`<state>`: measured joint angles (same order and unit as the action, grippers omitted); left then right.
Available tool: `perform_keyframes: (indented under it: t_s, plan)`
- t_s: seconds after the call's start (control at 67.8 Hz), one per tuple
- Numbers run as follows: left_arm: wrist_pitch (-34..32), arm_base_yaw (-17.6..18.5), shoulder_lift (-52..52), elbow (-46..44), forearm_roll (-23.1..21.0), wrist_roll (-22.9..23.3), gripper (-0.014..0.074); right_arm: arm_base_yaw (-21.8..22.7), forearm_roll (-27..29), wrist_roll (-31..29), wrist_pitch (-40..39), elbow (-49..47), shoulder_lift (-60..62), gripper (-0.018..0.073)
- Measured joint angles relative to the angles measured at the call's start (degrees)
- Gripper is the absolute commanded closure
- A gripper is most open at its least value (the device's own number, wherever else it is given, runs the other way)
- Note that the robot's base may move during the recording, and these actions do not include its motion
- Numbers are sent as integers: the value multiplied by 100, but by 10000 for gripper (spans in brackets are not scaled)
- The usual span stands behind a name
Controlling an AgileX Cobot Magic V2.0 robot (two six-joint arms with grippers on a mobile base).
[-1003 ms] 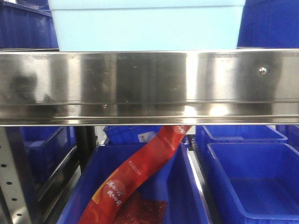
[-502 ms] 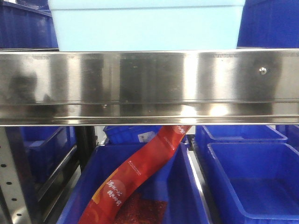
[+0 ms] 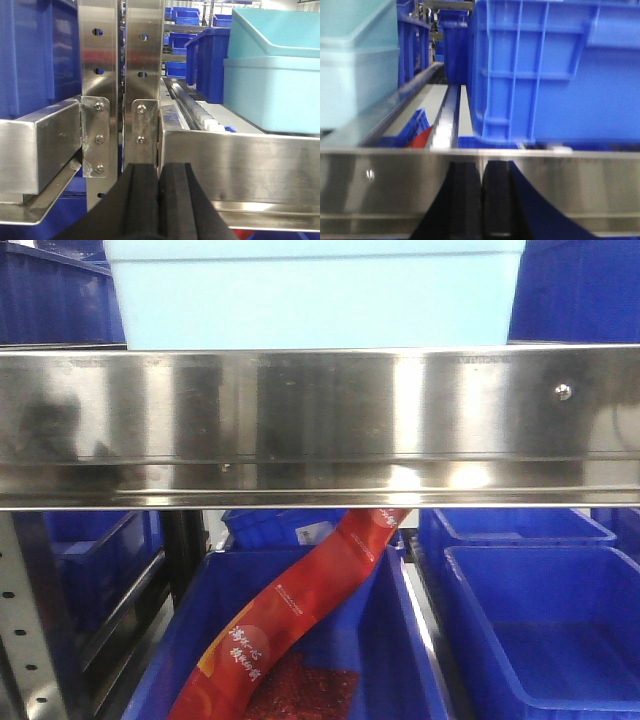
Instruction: Move two blue bins to right shelf middle
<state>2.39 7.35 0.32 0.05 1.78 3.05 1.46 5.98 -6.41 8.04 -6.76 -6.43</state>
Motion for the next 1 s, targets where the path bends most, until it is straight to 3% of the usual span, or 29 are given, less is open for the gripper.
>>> perform_keyframes:
  t_s: [0.207,1.003]
  plan:
    - [0,0,0,9,0,0,707,13,16,0,-227,647,592,721]
    - [0,0,0,9,0,0,707,13,51,0,-316,676,620,721]
